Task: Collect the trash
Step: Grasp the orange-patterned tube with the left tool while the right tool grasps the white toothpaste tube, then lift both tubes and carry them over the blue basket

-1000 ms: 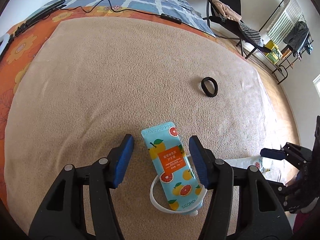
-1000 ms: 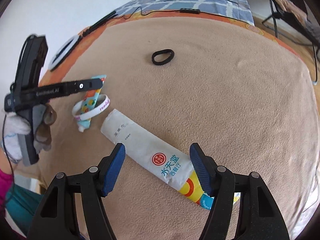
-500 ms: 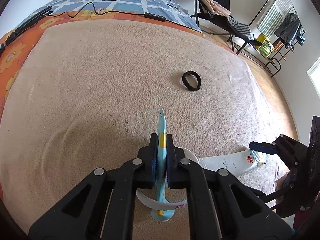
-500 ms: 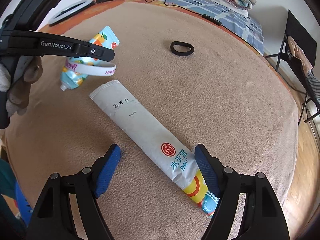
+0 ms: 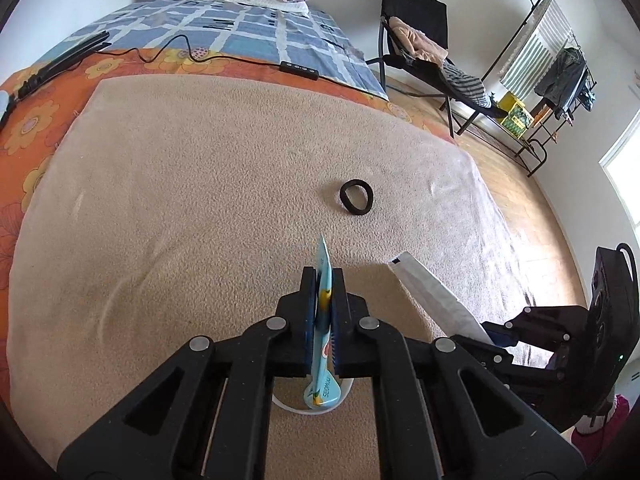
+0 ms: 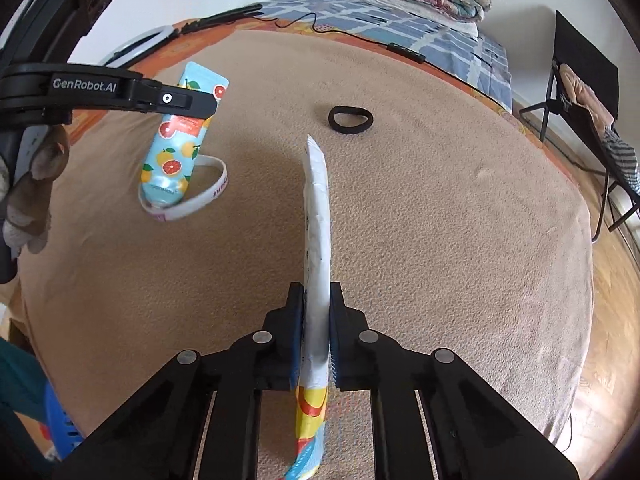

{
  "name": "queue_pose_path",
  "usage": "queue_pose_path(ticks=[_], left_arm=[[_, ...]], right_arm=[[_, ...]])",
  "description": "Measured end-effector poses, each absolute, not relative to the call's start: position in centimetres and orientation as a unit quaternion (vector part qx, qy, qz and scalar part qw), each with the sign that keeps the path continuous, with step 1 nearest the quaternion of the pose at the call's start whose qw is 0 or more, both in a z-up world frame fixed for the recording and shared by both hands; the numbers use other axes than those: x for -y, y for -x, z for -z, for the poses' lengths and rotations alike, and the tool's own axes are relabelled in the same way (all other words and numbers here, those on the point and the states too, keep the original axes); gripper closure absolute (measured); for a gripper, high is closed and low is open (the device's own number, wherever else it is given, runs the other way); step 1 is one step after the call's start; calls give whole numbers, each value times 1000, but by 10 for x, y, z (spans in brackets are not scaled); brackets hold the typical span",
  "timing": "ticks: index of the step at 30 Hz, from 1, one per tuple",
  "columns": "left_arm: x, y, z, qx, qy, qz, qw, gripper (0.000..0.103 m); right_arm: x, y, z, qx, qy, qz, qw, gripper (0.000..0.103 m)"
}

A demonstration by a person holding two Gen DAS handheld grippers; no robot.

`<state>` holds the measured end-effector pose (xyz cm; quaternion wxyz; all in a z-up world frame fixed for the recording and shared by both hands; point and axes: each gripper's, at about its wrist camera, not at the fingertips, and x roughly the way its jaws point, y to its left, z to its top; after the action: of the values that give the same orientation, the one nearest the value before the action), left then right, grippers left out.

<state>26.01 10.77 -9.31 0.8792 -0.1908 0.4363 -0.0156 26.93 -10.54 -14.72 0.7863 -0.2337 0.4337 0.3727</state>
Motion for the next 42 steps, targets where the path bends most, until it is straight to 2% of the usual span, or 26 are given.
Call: queue_pose_path(ticks=[11,23,42], left_arm=[[-101,-241,66,-402,183,8,897,99],[-76,-212,24,-373,159,30,914,99],[-37,-91,-27,-355,126,58,925,99]], right_arm=[[115,-276,138,-442,191,-362,798,95],[125,-260,99,-427,138,-363,817,95],[144,-171,49,-390,99,-395,826,95]])
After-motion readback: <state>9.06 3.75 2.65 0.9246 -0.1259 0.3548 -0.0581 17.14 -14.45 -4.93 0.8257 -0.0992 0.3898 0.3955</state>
